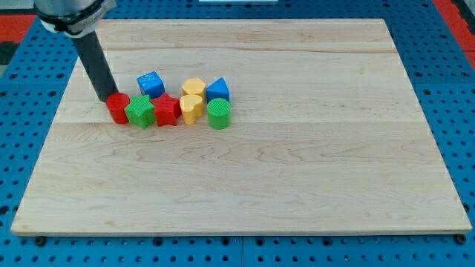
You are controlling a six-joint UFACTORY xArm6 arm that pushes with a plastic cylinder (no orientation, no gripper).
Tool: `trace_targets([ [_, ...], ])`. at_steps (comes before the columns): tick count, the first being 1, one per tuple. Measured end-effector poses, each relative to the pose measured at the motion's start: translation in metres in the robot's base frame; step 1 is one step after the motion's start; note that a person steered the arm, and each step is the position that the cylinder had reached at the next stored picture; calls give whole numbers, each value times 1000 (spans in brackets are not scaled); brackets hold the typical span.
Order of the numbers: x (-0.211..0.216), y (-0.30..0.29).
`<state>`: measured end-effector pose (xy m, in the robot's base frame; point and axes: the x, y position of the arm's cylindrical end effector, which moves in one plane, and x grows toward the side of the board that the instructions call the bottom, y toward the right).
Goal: Push the blue cube into yellow hexagon
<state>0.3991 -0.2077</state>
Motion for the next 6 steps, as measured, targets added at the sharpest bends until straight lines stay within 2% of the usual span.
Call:
trace_targets([
  [2, 2, 59],
  [3, -9, -11],
  [4, -66, -5],
  [5, -50, 57],
  [6, -8, 58],
])
